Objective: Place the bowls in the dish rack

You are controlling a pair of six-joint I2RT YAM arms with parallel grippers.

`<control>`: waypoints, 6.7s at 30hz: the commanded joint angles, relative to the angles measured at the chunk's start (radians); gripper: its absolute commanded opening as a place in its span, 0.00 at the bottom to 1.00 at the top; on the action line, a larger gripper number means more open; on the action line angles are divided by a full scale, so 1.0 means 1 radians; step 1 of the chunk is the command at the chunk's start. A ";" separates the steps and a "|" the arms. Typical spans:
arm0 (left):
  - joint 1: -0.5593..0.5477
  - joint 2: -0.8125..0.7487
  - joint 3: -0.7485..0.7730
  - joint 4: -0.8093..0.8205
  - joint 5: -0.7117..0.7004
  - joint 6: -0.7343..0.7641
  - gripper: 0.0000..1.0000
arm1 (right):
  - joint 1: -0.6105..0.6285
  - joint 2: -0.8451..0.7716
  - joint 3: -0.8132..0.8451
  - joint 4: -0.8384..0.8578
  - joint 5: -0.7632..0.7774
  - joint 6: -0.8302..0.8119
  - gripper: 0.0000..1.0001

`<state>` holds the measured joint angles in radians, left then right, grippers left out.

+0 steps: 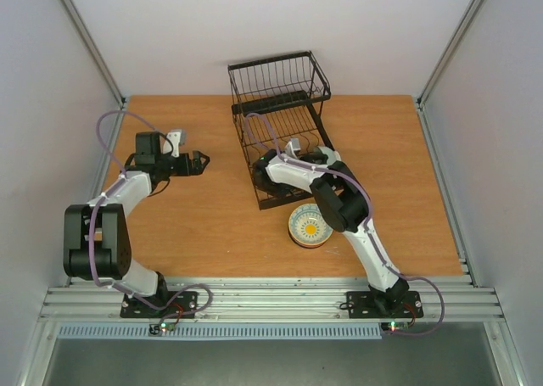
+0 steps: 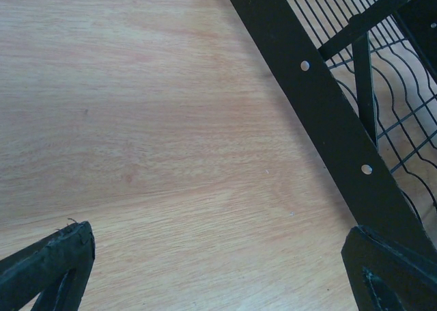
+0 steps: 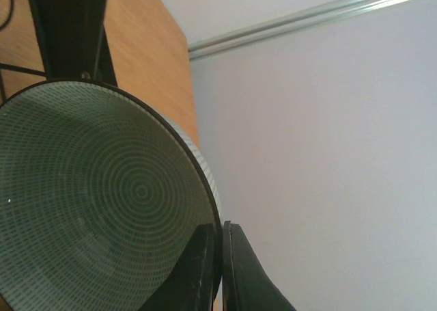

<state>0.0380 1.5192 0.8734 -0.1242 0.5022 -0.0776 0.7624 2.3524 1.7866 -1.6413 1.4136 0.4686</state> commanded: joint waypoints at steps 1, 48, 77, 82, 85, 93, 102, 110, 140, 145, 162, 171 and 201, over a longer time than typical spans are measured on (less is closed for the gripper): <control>0.001 0.013 0.031 0.005 0.009 -0.007 0.99 | -0.031 -0.072 -0.043 -0.203 -0.001 0.072 0.01; 0.001 0.003 0.030 0.010 0.032 -0.021 0.99 | -0.147 0.156 0.574 -0.201 0.129 -0.267 0.01; 0.001 0.017 0.033 0.003 0.028 -0.016 0.99 | -0.137 0.259 0.615 -0.199 0.144 -0.238 0.01; 0.001 0.020 0.033 0.001 0.028 -0.016 0.99 | -0.154 0.301 0.677 -0.199 0.156 -0.241 0.01; 0.002 0.018 0.032 0.001 0.027 -0.015 0.99 | -0.163 0.318 0.690 -0.199 0.158 -0.231 0.01; 0.001 0.024 0.033 0.003 0.027 -0.014 0.99 | -0.173 0.357 0.675 -0.199 0.173 -0.159 0.01; 0.002 0.026 0.033 0.001 0.027 -0.014 0.99 | -0.174 0.371 0.665 -0.201 0.200 -0.067 0.01; 0.001 0.029 0.034 -0.001 0.029 -0.014 0.99 | -0.174 0.361 0.645 -0.197 0.212 0.025 0.01; 0.002 0.044 0.036 0.000 0.037 -0.018 0.99 | -0.132 0.388 0.596 -0.193 0.213 0.141 0.01; 0.001 0.041 0.038 -0.003 0.036 -0.017 0.99 | -0.131 0.368 0.565 -0.196 0.214 0.141 0.01; 0.002 0.039 0.041 -0.006 0.041 -0.022 0.99 | -0.097 0.136 0.161 -0.201 0.212 0.196 0.01; 0.001 0.042 0.042 -0.006 0.045 -0.025 0.99 | -0.094 0.138 0.085 -0.201 0.212 0.192 0.01; 0.002 0.040 0.045 -0.006 0.047 -0.025 0.99 | 0.014 0.145 0.015 -0.203 0.072 0.231 0.05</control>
<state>0.0380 1.5520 0.8890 -0.1322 0.5354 -0.0978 0.7105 2.4733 1.8313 -1.6886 1.5528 0.6556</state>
